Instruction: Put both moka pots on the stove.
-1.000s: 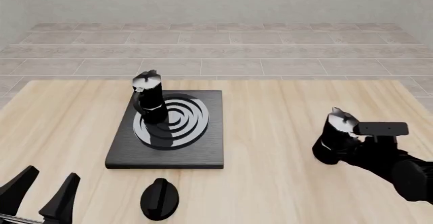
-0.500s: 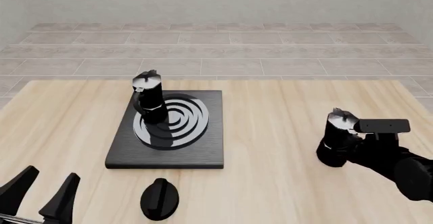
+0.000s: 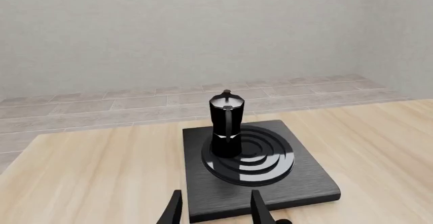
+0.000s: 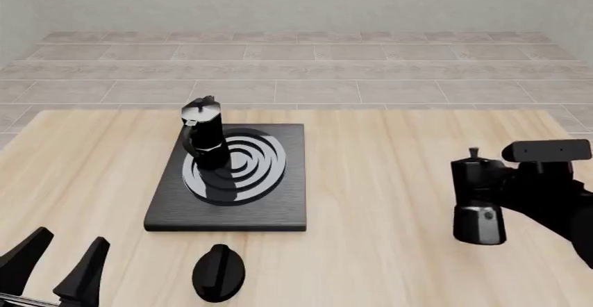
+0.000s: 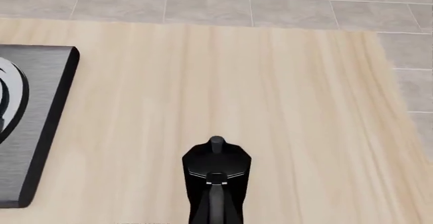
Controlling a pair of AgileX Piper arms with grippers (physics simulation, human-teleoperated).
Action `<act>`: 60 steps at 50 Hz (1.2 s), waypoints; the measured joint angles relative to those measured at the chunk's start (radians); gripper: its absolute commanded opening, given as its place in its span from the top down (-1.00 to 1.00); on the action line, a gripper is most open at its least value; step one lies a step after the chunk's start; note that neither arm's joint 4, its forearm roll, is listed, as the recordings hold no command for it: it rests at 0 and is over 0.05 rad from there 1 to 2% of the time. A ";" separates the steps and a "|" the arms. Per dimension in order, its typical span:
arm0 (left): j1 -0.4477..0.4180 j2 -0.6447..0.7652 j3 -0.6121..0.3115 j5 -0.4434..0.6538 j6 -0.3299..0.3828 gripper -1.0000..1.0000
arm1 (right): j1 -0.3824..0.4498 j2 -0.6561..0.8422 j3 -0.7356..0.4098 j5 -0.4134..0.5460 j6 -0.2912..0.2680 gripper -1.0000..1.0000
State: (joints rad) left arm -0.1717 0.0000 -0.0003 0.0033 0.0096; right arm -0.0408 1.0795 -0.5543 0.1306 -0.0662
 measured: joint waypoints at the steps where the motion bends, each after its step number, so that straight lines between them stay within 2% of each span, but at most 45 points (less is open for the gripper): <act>1: 0.000 0.000 0.000 0.000 0.000 -1.00 | 0.002 -0.007 -0.003 0.006 0.000 1.00; 16: 0.000 0.000 0.000 0.000 0.000 -1.00 | 0.047 -0.084 -0.041 0.086 -0.005 1.00; 28: 0.000 0.000 0.000 0.000 0.000 -1.00 | 0.101 -0.086 -0.084 0.115 -0.003 1.00; 60: 0.000 0.000 0.000 0.000 0.000 -1.00 | 0.299 0.113 -0.279 0.069 0.022 1.00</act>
State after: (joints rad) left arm -0.1717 0.0000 -0.0003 0.0033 0.0095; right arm 0.2583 1.1929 -0.8335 0.2000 -0.0443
